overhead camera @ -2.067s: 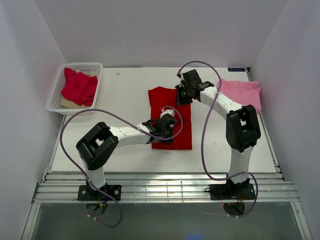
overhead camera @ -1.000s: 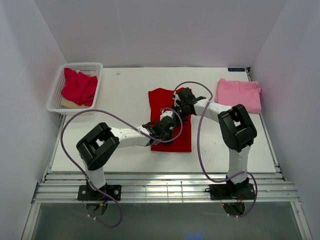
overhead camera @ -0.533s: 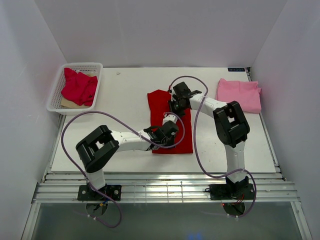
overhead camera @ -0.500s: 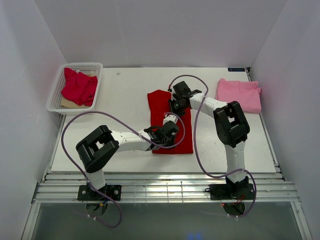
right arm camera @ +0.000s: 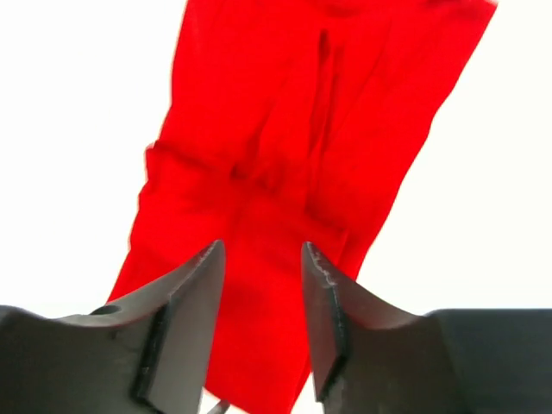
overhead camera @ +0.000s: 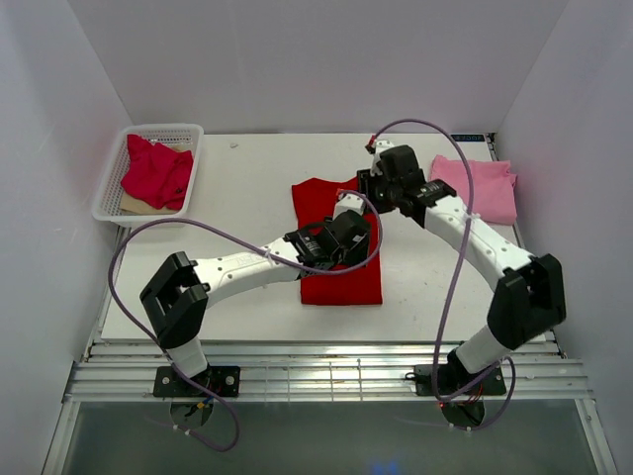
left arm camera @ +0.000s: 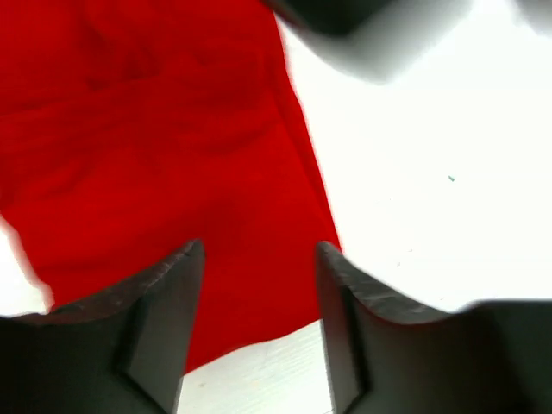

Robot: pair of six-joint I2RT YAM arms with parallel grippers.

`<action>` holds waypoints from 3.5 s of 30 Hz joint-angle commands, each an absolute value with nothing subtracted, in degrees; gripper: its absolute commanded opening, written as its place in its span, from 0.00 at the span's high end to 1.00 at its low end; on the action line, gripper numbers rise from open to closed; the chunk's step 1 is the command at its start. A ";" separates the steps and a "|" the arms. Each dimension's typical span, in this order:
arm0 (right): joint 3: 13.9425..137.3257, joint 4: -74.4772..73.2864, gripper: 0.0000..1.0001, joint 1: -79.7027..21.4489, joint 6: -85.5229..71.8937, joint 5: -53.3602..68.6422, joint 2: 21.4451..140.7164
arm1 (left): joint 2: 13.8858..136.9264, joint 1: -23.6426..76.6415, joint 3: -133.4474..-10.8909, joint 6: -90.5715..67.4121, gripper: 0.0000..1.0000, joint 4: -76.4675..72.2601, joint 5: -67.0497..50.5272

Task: Fold and stack the t-shirts
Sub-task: Grab one side of the 2/3 rectangular tshirt with both arms, then fold the long partially folded tshirt into a neat square

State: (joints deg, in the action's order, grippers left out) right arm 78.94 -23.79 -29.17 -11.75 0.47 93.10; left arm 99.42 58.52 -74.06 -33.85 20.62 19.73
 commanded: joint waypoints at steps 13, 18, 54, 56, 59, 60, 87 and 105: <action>43.86 -21.62 0.38 -31.20 -22.59 4.57 75.76 | 93.07 57.83 -59.86 -44.82 0.07 36.74 26.98; 41.31 -20.31 0.38 -31.20 -23.82 5.01 75.23 | 93.25 57.83 -58.27 -46.58 0.07 36.21 26.28; 30.85 -23.72 0.92 -37.70 -28.03 8.17 70.59 | 88.87 58.62 -43.86 -48.69 1.00 30.32 13.37; 30.24 -26.61 0.92 -39.11 -28.65 8.35 67.17 | 86.05 59.41 -42.98 -48.17 1.00 30.50 12.05; 29.80 -29.87 0.92 -40.51 -30.23 9.05 63.12 | 82.89 60.20 -42.01 -47.73 1.00 31.11 9.15; 29.71 -30.58 0.92 -40.69 -30.93 9.31 62.32 | 82.27 60.55 -42.19 -47.55 1.00 31.37 8.71; 59.95 -43.59 0.92 -42.45 -31.28 -0.53 63.99 | 78.93 60.91 -73.58 -45.61 1.00 47.02 17.86; 56.16 -50.63 0.92 -54.14 -44.74 -2.63 55.10 | 70.58 66.80 -67.67 -53.79 1.00 51.68 17.13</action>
State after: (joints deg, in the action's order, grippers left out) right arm 55.33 -50.13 -53.17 -41.87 -0.30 54.48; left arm 72.12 66.57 -64.73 -52.47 50.61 15.09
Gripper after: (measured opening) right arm 0.087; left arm 0.028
